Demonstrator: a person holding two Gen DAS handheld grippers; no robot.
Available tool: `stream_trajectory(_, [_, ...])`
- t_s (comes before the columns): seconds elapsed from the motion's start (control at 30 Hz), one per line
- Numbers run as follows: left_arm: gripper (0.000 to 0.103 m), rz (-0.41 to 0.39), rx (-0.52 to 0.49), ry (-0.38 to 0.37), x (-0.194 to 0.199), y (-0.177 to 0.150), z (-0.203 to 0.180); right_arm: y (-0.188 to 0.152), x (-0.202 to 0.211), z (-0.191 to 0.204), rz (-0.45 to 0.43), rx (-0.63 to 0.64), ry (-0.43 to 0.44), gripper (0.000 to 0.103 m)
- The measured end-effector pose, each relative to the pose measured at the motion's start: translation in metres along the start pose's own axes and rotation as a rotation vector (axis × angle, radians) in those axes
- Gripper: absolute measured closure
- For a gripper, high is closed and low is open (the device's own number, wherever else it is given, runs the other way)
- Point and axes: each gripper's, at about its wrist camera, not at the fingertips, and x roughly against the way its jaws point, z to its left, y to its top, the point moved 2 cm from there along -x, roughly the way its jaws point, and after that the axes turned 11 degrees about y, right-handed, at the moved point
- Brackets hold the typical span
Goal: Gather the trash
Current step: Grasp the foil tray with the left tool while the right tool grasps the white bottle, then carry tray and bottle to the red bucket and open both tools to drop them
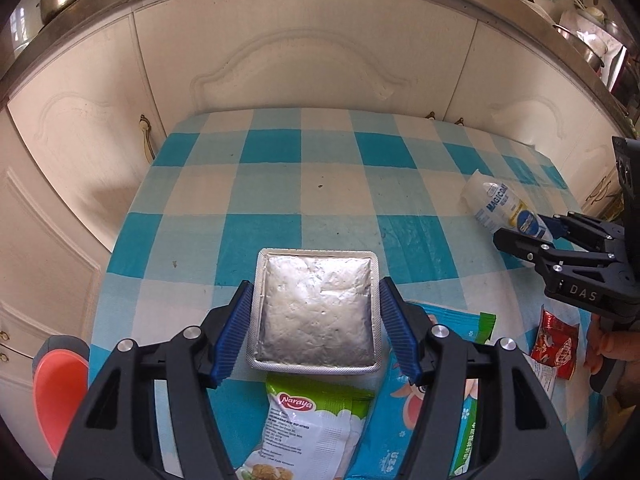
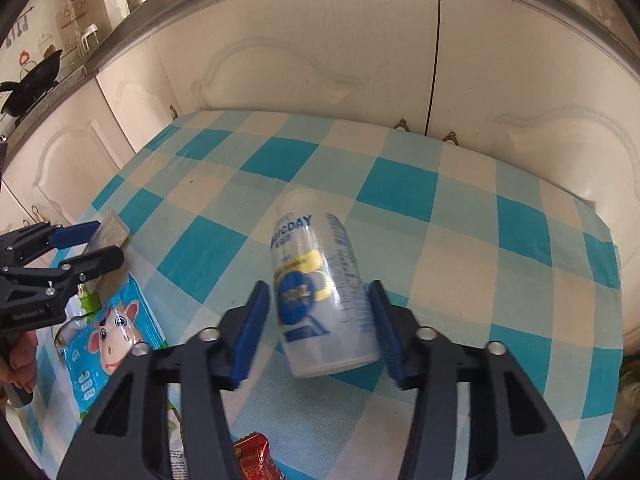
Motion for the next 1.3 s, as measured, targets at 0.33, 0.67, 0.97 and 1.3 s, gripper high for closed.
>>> stream_trajectory(0.33, [0.039,-0.018,0.047,-0.018,0.013,-0.005,0.015,-0.008,0.011,0.004,-0.025,-0.022,-0.015,0.058])
stream_trajectory(0.67, [0.039,-0.054,0.103,-0.028,0.044,-0.017,0.035,-0.013,0.050,0.018,-0.098,-0.055,0.008,0.058])
stream_trajectory(0.97, [0.039,-0.087,0.184,-0.047,0.080,-0.040,0.063,-0.032,0.086,0.038,-0.157,-0.110,0.047,0.058])
stream_trajectory(1.3, [0.039,-0.073,0.273,-0.013,0.101,-0.091,0.107,-0.068,0.103,0.081,-0.162,-0.118,0.092,0.058])
